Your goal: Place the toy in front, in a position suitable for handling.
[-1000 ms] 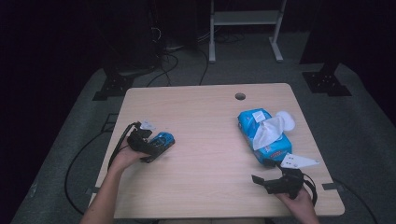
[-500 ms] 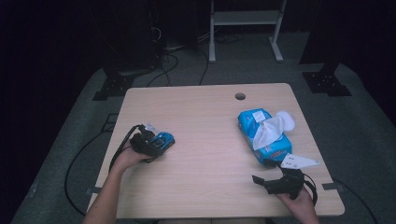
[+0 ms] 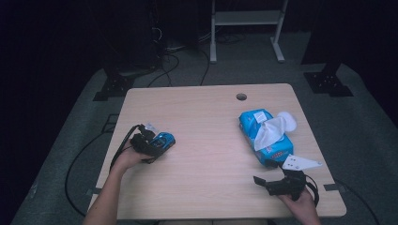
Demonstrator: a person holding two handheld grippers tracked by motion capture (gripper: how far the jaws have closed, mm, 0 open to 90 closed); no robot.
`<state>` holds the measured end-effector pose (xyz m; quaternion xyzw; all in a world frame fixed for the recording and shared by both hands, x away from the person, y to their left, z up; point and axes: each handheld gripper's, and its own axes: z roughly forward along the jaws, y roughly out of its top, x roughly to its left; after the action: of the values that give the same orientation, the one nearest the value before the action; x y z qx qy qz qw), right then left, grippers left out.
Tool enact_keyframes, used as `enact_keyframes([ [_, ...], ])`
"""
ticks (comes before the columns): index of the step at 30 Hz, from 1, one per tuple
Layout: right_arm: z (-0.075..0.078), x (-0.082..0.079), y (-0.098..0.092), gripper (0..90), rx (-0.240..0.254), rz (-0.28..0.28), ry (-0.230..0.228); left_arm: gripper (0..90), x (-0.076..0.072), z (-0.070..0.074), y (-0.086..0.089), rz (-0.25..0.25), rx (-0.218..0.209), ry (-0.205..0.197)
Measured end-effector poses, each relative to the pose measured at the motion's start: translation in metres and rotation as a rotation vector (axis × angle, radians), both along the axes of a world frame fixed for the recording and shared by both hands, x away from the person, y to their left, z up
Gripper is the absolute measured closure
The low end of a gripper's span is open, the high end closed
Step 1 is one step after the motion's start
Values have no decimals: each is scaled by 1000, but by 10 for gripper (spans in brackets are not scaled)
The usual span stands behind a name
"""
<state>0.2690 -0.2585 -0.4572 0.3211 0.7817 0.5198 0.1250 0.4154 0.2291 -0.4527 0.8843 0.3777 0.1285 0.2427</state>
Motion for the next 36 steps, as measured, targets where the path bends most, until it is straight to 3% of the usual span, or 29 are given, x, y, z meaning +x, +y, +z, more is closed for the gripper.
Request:
enact_keyframes([
  [13,0,0,0,158,1,-4,5,278,-1,4,7,31,-8,-8],
  [19,0,0,-1,158,1,-7,-6,278,-6,18,8,22,-10,-40],
  [21,1,0,-1,159,2,-11,-4,278,-11,32,-1,-13,-21,-74],
  [23,1,0,-1,158,1,-12,-5,278,-13,37,-5,-29,-32,-81],
  [26,1,0,-2,158,4,-17,-10,278,-21,49,-31,-130,-48,-101],
  [31,2,-1,-4,158,8,-22,-12,278,-35,49,-74,-256,-76,-105],
  [36,2,-1,-6,159,15,-30,-13,278,-47,38,-115,-350,-84,-82],
])
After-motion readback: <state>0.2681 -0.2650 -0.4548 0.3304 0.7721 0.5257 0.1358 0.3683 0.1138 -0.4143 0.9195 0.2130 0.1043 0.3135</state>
